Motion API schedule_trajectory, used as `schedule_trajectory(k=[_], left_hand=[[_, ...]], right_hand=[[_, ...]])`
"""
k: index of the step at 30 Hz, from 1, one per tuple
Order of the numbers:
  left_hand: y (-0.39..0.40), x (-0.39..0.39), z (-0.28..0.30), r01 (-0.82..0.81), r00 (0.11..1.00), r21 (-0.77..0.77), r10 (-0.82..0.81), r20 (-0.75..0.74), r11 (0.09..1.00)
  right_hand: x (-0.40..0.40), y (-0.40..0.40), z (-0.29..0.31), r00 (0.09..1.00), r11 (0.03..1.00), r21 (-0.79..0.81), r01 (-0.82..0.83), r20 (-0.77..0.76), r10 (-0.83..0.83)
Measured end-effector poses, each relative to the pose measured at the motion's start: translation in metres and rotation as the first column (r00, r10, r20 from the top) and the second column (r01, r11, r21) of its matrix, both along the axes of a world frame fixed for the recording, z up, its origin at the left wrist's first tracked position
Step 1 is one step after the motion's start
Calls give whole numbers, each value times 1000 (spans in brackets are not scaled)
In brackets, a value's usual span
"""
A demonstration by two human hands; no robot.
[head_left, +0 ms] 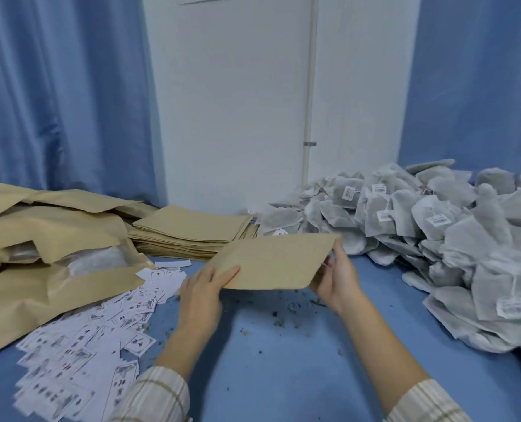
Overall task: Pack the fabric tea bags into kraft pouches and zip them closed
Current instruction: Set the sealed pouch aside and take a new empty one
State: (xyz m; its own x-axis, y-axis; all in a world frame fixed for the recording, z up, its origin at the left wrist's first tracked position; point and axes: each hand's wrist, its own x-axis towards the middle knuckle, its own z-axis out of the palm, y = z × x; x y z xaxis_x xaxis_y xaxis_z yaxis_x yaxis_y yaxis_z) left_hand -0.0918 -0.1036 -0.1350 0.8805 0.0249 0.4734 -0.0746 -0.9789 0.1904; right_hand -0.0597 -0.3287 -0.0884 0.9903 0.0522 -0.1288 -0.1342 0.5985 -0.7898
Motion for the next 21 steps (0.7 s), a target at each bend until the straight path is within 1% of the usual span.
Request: schedule_trajectory(k=[1, 2, 3, 5, 8, 9, 10, 12, 13, 14, 16, 18, 21], left_hand=[[-2, -3, -4, -43, 994, 72, 50, -95, 996], [-5, -4, -7, -53, 981, 91, 69, -182, 994], [-9, -4, -10, -37, 964, 70, 54, -261, 997], [-19, -4, -12, 45, 922, -6, -43, -385, 999], [-41, -4, -5, 171, 833, -178, -239, -499, 969], [-51, -5, -1, 199, 807, -237, -296, -512, 951], [-61, -6, 3, 213, 798, -295, -340, -497, 931], [-83, -7, 7, 209, 848, -394, -366, -383, 895], [-94, -7, 8, 206, 880, -397, -347, -324, 894], [-105, -6, 8, 198, 900, -360, -314, -301, 912], [-126, -3, 4, 189, 902, -232, -262, -344, 954], [-144, -4, -4, 181, 901, -130, -217, -375, 975], [-159, -4, -13, 128, 950, -75, -144, -277, 989]], right_hand=[[-1, -3, -11, 999, 1000, -18, 6, -45, -7], [-1, -5, -22, 996, 999, -46, 16, -83, -20], [-1, -7, -33, 994, 997, -69, 22, -107, -29], [0, -9, -53, 990, 995, -86, 41, -130, -52], [-2, -10, -64, 995, 1000, 15, 18, -99, -17], [-1, -11, -64, 996, 998, 55, -4, -84, 8], [0, -13, -64, 997, 996, 87, -13, -73, 19], [2, -19, -67, 999, 992, 124, 7, -48, -1], [3, -21, -69, 999, 991, 131, 16, -35, -12], [3, -23, -71, 1000, 991, 133, 18, -24, -15], [2, -27, -75, 1000, 993, 114, 2, -13, -1], [1, -28, -77, 1000, 999, 51, 0, -13, 1], [2, -30, -80, 999, 1000, 3, 31, -22, -30]])
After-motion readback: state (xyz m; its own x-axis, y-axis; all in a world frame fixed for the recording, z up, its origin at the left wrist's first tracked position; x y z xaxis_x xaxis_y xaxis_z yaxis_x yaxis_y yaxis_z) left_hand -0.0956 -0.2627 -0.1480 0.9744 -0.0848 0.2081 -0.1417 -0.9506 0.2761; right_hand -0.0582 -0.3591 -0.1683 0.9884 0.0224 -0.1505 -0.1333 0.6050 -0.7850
